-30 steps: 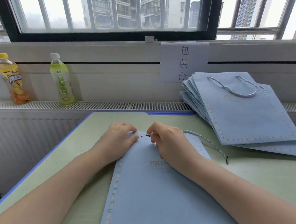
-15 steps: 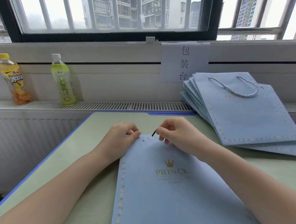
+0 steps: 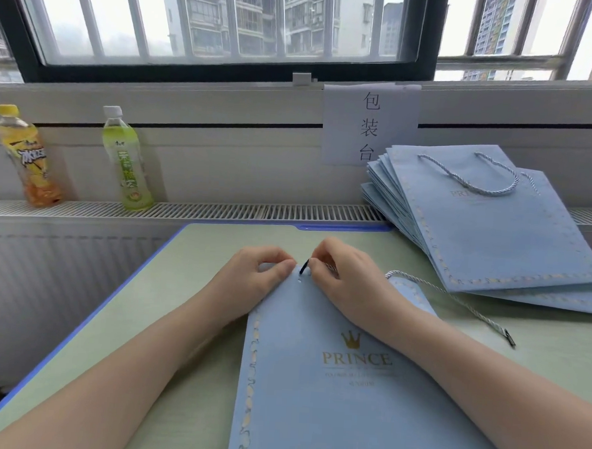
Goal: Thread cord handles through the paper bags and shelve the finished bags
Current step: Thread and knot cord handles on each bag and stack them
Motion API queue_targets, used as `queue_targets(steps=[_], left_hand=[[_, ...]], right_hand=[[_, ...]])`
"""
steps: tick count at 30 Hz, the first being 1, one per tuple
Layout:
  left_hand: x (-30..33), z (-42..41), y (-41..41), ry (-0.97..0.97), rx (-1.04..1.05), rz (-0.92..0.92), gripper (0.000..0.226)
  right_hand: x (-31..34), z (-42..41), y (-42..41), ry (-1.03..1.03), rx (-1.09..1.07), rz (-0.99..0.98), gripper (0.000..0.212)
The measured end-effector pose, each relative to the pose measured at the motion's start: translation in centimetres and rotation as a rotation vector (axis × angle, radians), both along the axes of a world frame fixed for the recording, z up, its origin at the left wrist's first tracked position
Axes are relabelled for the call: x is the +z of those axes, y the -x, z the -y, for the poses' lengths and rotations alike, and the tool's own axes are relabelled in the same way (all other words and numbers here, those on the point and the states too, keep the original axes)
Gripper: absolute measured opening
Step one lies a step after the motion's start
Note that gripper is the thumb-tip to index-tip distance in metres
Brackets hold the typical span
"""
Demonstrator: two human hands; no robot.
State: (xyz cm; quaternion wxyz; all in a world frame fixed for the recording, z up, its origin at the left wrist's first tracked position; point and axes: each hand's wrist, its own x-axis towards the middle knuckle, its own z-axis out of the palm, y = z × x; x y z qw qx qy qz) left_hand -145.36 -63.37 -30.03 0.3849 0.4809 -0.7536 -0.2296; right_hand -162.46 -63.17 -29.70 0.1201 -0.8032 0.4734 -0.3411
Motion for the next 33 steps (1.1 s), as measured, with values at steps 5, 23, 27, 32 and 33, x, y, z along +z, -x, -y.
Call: queue_targets(steps=[5, 23, 27, 32, 33], left_hand=[[0.2, -0.5, 0.1, -0.193, 0.024, -0.176, 0.02], [1.0, -0.8, -0.4, -0.309, -0.023, -0.488, 0.034], [1.1, -0.9, -0.4, -0.372, -0.054, -0.485, 0.031], [1.3, -0.9, -1.0, -0.434, -0.106, -0.443, 0.029], [1.3, -0.9, -1.1, -0.451, -0.122, -0.416, 0.034]], right_hand=[[0.0, -0.1, 0.0, 0.149, 0.077, -0.001, 0.008], [0.1, -0.9, -0.7, 0.461, 0.125, -0.135, 0.014], [0.0, -0.9, -0.6, 0.317, 0.132, -0.097, 0.009], [-0.1, -1.0, -0.5, 0.141, 0.193, -0.006, 0.007], [-0.2, -0.9, -0.4, 0.129, 0.196, -0.005, 0.007]])
